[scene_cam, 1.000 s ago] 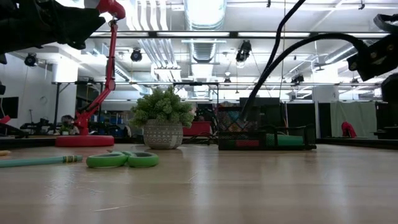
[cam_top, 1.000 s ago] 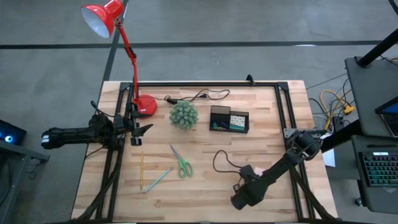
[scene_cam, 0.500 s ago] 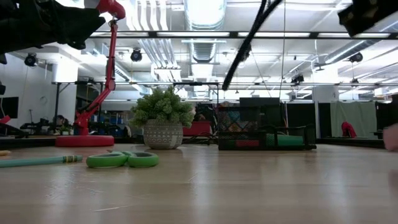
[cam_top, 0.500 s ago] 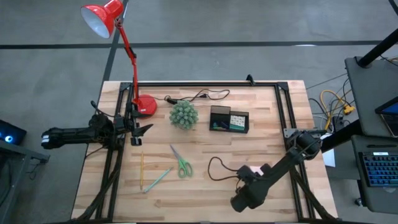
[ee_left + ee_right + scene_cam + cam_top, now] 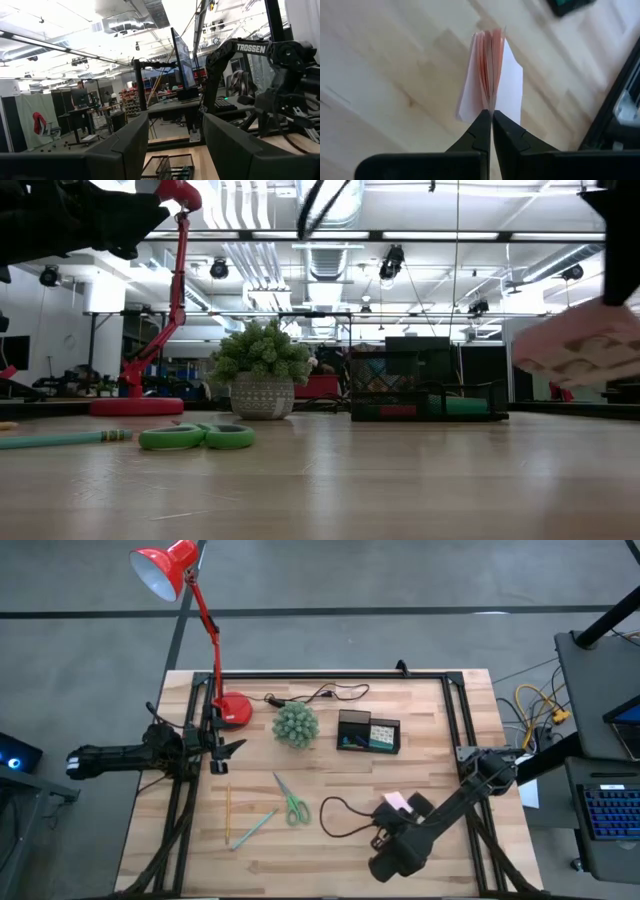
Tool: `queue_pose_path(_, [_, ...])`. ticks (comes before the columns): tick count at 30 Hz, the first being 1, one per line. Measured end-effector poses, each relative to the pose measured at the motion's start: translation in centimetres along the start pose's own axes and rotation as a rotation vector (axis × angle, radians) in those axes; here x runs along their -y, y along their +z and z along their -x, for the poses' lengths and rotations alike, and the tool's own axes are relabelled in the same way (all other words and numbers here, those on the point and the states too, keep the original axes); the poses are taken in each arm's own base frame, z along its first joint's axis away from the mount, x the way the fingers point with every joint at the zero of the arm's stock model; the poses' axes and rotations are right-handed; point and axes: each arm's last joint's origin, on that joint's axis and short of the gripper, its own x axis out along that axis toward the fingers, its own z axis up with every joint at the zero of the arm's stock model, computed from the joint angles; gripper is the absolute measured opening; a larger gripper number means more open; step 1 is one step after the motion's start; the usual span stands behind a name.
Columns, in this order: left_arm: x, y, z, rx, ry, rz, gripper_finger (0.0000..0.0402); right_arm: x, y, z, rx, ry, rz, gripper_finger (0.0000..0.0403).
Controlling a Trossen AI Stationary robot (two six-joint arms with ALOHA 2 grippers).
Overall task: Pick and place office supplies into organizer
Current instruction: Put the pink sticky notes into the black desk organizer
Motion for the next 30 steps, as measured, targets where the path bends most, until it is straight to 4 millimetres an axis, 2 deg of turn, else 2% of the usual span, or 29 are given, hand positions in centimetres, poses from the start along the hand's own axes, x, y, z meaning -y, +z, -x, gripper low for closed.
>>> queue_pose_path(8, [0.0, 0.1, 0.0, 0.006, 0.001, 0.000, 0.0176, 0.4, 2.3, -1.1, 0.085, -0.045, 0.056, 0.0008])
queue_pose_path(16, [0.0, 0.1, 0.0, 0.007, 0.001, 0.000, 0.0176, 1.5, 6.6, -2.9, 0.120, -0.115, 0.025, 0.0008])
queue_pose_path(23, [0.0, 0.1, 0.0, 0.007, 0.001, 0.000, 0.0176, 3.6, 10.4, -5.4, 0.092, -0.196, -0.049, 0.0008])
queue_pose_path(30, [0.0, 0.1, 0.0, 0.007, 0.001, 0.000, 0.0176, 6.8, 12.8, -6.1, 0.074, -0.220, -0.109, 0.0008])
